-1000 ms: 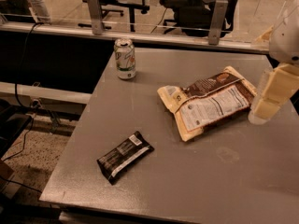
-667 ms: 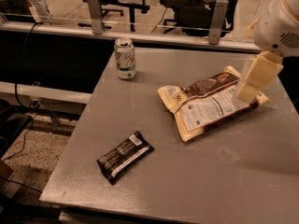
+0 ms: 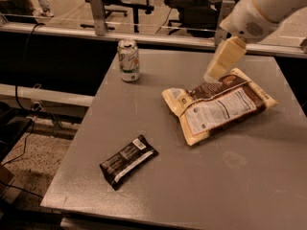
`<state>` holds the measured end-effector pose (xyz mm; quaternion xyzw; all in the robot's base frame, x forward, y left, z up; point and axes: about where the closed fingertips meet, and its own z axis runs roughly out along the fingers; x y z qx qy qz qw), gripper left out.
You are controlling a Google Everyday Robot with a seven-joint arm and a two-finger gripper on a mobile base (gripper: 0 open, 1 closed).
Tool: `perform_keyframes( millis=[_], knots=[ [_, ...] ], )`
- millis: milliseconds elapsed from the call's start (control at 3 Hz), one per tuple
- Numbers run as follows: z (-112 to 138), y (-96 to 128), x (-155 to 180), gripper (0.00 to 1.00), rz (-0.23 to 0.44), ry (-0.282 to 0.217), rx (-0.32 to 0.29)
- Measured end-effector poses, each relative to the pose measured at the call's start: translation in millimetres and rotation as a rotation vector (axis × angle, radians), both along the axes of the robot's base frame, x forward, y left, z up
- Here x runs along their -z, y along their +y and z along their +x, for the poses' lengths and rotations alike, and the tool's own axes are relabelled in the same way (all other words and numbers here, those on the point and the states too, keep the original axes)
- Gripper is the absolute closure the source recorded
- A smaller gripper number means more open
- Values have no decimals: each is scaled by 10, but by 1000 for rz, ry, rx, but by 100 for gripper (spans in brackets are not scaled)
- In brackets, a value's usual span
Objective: Knock 7up can over
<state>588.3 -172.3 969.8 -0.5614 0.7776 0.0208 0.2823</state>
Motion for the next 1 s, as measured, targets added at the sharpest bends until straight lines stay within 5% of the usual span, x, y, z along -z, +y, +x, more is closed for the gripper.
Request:
perform_keyframes(
  millis=[333, 1000],
  knots=[
    [438, 328, 76, 0, 76, -14, -38],
    [900, 1028, 246, 0, 149, -19, -79]
  ],
)
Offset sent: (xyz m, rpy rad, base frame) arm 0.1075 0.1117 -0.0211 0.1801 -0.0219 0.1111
